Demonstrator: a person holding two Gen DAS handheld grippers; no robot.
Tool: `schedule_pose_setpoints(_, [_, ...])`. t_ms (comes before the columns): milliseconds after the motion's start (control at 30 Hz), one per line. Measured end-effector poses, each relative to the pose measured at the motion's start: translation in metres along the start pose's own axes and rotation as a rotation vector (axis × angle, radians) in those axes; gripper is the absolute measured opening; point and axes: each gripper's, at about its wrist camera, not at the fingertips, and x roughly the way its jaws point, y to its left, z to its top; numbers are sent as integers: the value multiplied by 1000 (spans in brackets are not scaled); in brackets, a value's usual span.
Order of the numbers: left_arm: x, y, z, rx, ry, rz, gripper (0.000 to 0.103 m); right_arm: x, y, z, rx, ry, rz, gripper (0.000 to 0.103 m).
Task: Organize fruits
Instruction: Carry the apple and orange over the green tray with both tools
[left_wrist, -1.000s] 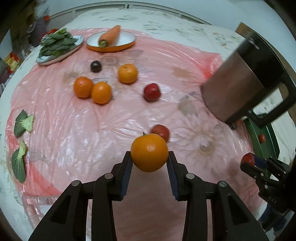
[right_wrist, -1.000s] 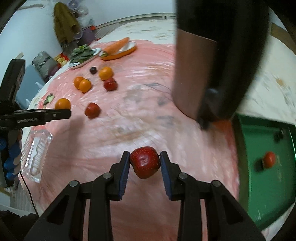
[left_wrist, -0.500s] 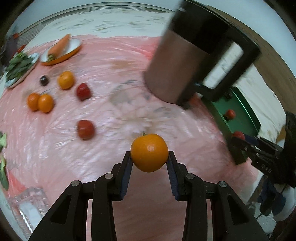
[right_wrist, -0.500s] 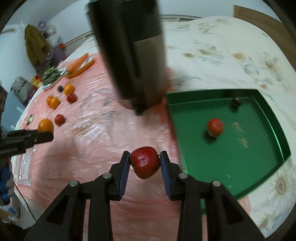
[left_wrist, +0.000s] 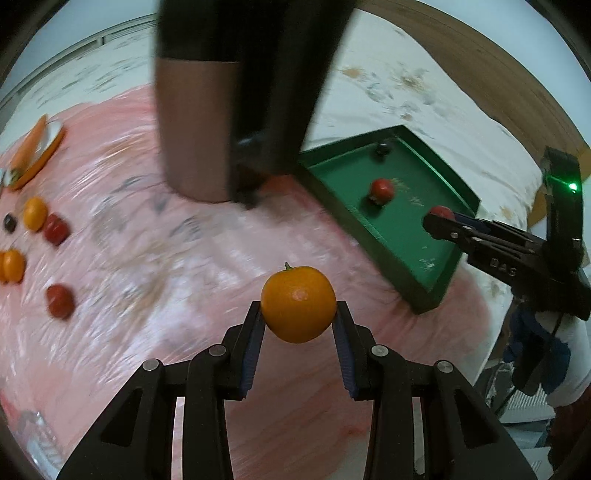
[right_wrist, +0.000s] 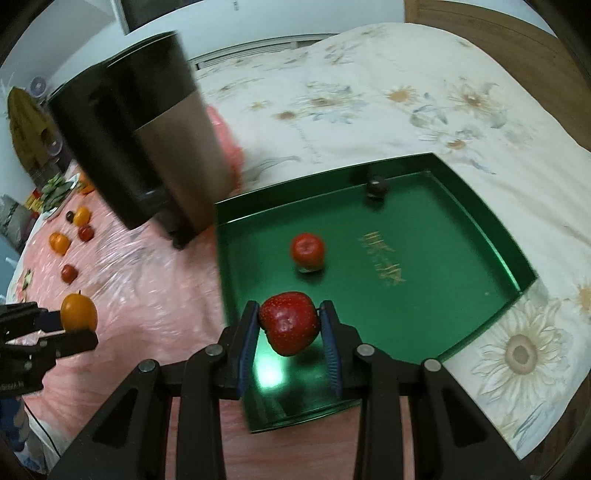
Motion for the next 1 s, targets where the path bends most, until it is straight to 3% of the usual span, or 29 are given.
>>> schedule_pose_setpoints(433, [46,-85,51,156,-31,-51,32,6,-63,8,70,-21,-54,53])
schedule_pose_setpoints(1000, [94,-127,64,199,24,-49,32,28,-110,25,89,-30,-86,54])
